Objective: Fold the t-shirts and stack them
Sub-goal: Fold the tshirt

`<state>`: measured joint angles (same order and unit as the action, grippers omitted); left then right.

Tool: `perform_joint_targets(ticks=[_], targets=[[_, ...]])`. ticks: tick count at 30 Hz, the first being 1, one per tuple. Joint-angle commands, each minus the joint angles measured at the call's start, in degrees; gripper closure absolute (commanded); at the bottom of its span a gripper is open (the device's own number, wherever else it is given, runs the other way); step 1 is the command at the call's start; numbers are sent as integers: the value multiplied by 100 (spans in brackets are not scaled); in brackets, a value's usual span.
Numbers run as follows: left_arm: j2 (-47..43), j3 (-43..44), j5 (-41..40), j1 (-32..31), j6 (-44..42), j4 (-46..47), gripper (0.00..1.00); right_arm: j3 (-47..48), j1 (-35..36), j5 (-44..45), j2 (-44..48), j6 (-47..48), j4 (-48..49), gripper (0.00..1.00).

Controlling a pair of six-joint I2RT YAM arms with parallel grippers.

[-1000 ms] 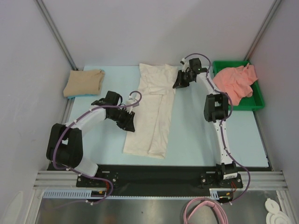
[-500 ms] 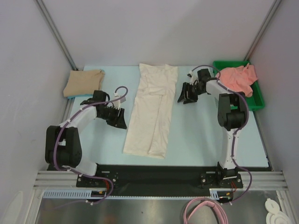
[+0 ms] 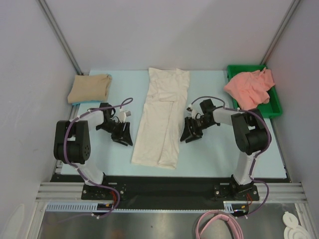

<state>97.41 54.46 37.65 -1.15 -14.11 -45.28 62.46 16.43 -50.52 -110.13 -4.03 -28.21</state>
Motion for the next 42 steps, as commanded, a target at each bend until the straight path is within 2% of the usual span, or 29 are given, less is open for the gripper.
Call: perform_joint_targets(ticks=[1, 3, 8, 12, 20, 24, 29, 38, 42], targets=[[33, -23, -47, 44, 22, -104, 51, -486, 448, 191, 711, -149, 517, 41], [137, 21, -91, 44, -48, -192, 51, -725, 537, 385, 1000, -282, 771, 39], [665, 276, 14, 36, -338, -640, 57, -1849, 590, 762, 1721, -992, 1545, 42], [789, 276, -29, -78, -364, -649, 57, -2334, 669, 1088, 1934, -1248, 1985, 43], [833, 267, -222, -465, -321, -623, 54, -1667, 1424, 518, 494, -1389, 1845, 47], [780, 258, -433, -483, -294, -596, 54, -1719, 1793, 517, 501, -1495, 1968, 45], [903, 285, -504, -518, -426, -693, 59, -1772, 2022, 605, 729, -1565, 1986, 44], [1123, 337, -495, -676, -830, -913, 62, -1877, 2023, 798, 1124, -1390, 1845, 44], [1132, 346, -469, -711, -935, -965, 63, -1895, 1988, 825, 1143, -1267, 1784, 48]])
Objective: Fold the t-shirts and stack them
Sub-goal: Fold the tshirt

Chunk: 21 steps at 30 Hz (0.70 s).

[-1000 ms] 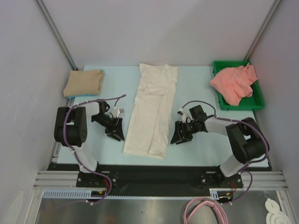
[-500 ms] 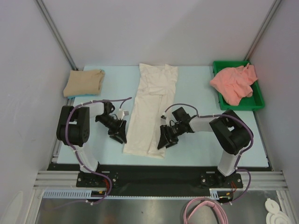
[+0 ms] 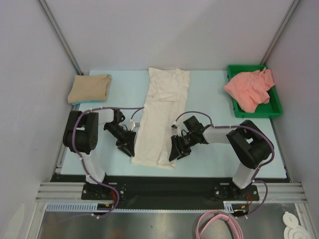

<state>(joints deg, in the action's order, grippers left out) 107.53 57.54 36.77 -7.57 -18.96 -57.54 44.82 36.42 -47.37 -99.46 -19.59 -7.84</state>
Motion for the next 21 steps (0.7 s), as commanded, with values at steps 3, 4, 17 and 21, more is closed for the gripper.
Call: perform_joint_targets(ticks=[3, 4, 17, 21], targets=[[155, 64, -382, -95, -582, 164, 65, -122, -30, 562, 102, 377, -297, 52], [163, 65, -364, -95, -591, 155, 66, -122, -39, 589, 102, 421, -315, 55], [94, 196, 514, -464, -1215, -311, 99, 413, -766, 449, -363, 1378, -1052, 100], [-12, 249, 646, -859, -1197, -354, 100, 1219, -1058, 326, -486, 2360, -2316, 100]])
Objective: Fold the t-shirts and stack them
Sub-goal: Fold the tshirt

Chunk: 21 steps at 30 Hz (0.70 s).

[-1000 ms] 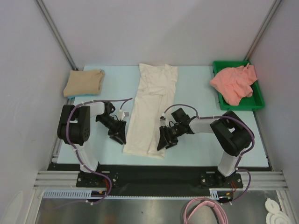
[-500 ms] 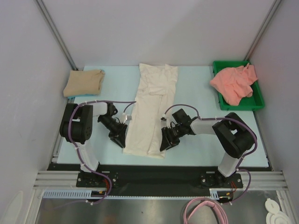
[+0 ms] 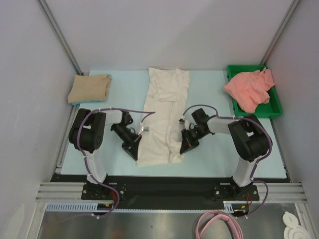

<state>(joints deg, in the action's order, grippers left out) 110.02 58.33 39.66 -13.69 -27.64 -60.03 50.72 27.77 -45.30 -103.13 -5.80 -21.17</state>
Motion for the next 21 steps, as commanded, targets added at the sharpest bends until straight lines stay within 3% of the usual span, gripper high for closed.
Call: perform_joint_targets(ticks=[1, 3, 21], targets=[[-270, 205, 506, -309, -347, -149, 100, 771, -219, 48, -163, 1141, -1273, 100], [-358, 223, 630, -423, -313, -141, 100, 974, -263, 21, -102, 1388, -1758, 100], [-1702, 1225, 771, -520, -348, -914, 100, 843, -254, -409, 2148, 1749, -2234, 100]])
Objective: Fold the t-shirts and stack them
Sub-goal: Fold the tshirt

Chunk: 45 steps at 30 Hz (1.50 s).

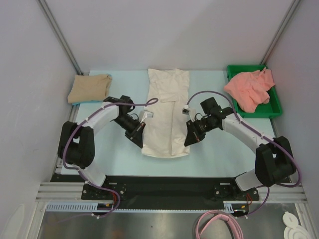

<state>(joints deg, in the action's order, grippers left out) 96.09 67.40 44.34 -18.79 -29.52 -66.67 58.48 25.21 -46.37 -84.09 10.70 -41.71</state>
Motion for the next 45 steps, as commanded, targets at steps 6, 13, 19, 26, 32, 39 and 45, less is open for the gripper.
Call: perform_joint_targets(ticks=[6, 13, 19, 26, 32, 39, 45], targets=[[-644, 511, 339, -11, -54, -311, 100, -47, -86, -338, 429, 20, -74, 100], [-1259, 310, 260, -11, 296, 224, 99, -284, -280, -425, 552, -296, 321, 100], [-1734, 142, 23, -11, 631, 1024, 100, -399, -455, -662, 807, -613, 682, 100], [-1305, 555, -645, -2, 833, 1438, 100, 242, -605, -944, -139, -420, 367, 100], [-637, 810, -839, 164, 1123, 1964, 99, 1367, -649, -1383, -1512, 204, -520, 100], [259, 1416, -1129, 305, 1343, 2606, 100, 1834, -947, -1156, -2374, 73, 197, 100], [867, 1882, -1357, 349, 1782, 3071, 100, 2254, -1326, -1120, -2928, 28, 594, 100]])
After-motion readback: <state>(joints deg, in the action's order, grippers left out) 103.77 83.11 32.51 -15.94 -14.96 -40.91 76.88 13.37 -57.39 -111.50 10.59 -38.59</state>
